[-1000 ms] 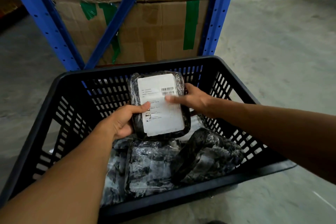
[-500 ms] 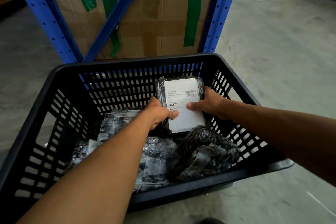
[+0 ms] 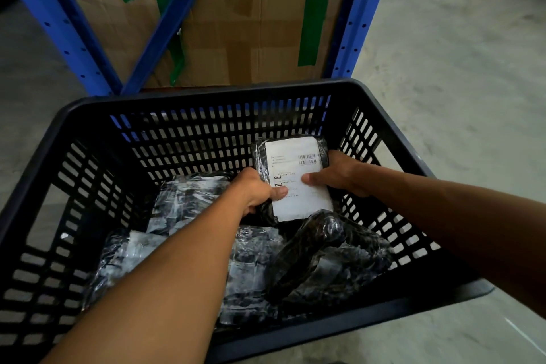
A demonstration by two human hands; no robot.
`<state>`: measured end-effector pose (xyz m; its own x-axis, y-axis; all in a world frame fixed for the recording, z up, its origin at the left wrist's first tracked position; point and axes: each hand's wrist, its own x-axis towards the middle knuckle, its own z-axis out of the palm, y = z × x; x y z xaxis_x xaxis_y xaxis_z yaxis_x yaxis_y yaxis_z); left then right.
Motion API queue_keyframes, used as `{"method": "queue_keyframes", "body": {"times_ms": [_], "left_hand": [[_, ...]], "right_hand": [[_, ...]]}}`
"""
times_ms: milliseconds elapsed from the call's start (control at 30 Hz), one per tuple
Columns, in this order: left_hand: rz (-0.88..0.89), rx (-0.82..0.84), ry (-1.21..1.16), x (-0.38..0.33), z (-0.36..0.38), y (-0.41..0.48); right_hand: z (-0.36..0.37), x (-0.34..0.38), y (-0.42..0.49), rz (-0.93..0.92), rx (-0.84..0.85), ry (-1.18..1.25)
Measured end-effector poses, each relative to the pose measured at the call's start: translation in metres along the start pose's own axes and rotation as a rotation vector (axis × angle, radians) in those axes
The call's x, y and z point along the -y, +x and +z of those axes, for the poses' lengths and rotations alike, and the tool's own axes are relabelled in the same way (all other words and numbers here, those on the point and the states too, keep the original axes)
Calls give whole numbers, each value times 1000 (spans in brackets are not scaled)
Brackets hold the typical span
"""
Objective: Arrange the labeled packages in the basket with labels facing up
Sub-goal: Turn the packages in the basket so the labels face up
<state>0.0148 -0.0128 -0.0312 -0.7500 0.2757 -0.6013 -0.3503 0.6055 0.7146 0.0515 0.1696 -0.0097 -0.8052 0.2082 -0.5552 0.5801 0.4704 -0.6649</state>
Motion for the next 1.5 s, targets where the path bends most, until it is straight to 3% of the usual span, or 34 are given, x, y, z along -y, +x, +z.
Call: {"method": "queue_keyframes", "body": {"times_ms": [333,967,1033,1100,1167,1233,1333,1433,1500], "left_hand": [[-61,-52,191,-11,2,-11],[-104,-16,187,-16,7,4],[-88,-47,198,-13,7,-1],[-52,-67,231,-9,4,-4],[-43,-92,249,-6,-7,-8],[-65,-171,226,-2,-28,-10],[-78,-372,259,11,-76,-13],[-129,-526,365,35,-122,-21],[-172,-527,385,54,-142,-25]], "right_hand": [[2,6,3,94,-30,-98],[2,15,16,191,47,-52],[3,21,12,193,29,-158],[5,28,7,162,-46,-443],[11,42,-2,35,-161,-720],[21,59,-5,-135,-310,-799],[56,93,-6,-245,-362,-617],[105,116,-4,-155,-156,-279],[136,118,1,-92,15,-179]]}}
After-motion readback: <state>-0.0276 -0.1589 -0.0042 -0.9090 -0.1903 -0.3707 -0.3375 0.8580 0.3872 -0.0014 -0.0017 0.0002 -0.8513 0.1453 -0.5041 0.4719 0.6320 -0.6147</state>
